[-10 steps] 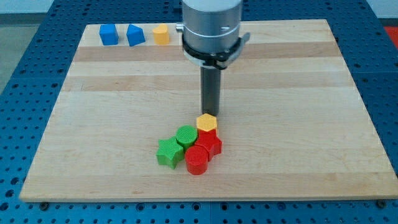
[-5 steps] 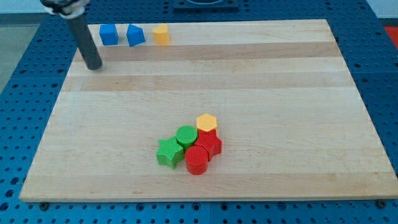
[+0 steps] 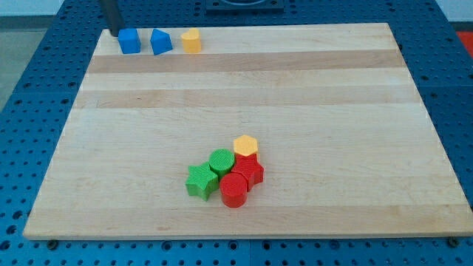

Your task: Push the blue cube to the top left of green circle

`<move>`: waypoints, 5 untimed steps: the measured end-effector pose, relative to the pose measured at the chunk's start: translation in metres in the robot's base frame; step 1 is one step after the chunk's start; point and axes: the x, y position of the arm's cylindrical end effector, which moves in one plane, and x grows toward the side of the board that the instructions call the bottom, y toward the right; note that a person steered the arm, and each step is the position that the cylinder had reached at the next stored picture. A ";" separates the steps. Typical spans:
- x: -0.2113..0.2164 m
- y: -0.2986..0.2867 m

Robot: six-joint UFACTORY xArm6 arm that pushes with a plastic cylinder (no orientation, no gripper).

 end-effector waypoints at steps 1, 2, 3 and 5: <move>0.000 0.013; 0.007 0.013; 0.027 0.013; 0.056 -0.006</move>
